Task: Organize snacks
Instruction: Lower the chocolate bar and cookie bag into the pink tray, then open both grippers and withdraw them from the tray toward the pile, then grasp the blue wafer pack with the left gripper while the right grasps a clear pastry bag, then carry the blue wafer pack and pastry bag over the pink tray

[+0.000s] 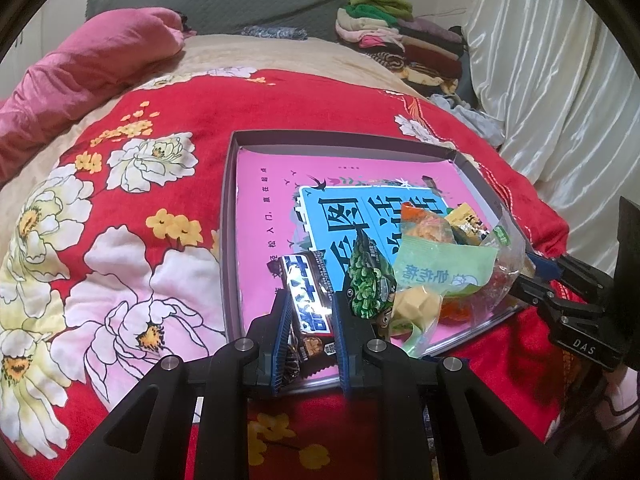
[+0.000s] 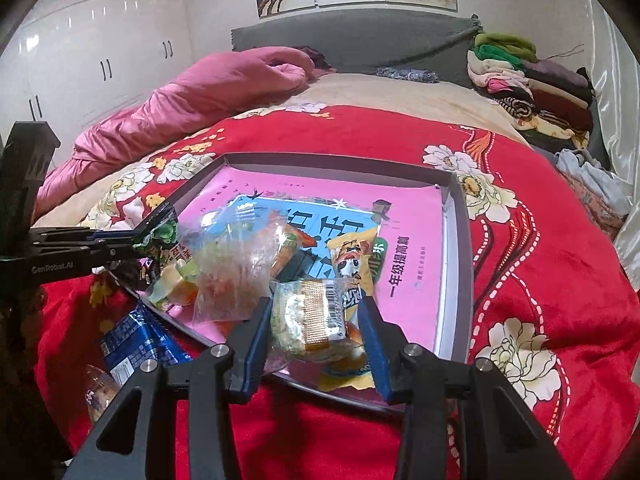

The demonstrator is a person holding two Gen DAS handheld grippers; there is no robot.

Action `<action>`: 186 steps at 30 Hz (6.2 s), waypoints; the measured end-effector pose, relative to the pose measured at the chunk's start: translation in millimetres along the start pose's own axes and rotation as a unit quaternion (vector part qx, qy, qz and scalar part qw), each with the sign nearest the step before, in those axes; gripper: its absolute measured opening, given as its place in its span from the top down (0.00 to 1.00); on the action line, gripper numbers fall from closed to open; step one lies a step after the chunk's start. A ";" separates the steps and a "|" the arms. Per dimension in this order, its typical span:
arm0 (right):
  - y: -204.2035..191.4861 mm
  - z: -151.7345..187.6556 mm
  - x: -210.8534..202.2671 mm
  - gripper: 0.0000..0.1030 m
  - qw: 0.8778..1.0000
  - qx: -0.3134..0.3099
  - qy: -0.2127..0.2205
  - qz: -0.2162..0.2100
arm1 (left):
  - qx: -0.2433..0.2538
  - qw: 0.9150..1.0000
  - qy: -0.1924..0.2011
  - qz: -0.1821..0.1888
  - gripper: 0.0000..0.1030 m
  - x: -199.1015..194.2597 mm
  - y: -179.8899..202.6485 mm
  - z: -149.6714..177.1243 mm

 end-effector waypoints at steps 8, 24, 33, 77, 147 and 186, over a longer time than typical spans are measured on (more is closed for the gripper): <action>-0.4 -0.5 1.2 0.57 1.000 0.001 -0.002 0.002 | -0.006 1.000 0.000 0.002 0.78 -0.4 -2.1 -0.1; 10.7 -1.6 -0.4 0.53 1.000 0.014 -0.002 0.016 | -0.007 1.000 -0.001 0.003 0.78 -1.0 -1.6 -0.4; 16.4 -2.9 -1.7 0.47 0.999 0.023 0.001 0.026 | -0.008 1.000 -0.001 0.004 0.72 -1.5 -1.7 -0.4; 23.3 -18.1 -24.6 0.29 0.997 0.056 0.052 0.010 | -0.046 0.998 0.027 0.040 0.27 -40.3 2.1 -12.1; -81.7 77.6 -32.4 0.60 0.991 -0.052 -0.109 -0.053 | 0.021 0.991 -0.116 0.059 0.25 15.1 69.3 56.0; 8.8 12.7 -66.2 0.60 0.995 0.084 0.041 -0.044 | -0.011 0.997 -0.034 0.066 0.51 -34.4 74.9 21.3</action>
Point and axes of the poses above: each gripper's, at about its wrist camera, not at the fingertips, and x roughly the way its jaws point, y to its right, z to its underside, the point moved 6 cm from there along x, roughly the way its jaws point, and after that the axes turned 10 degrees about z, right-handed, at the moved point
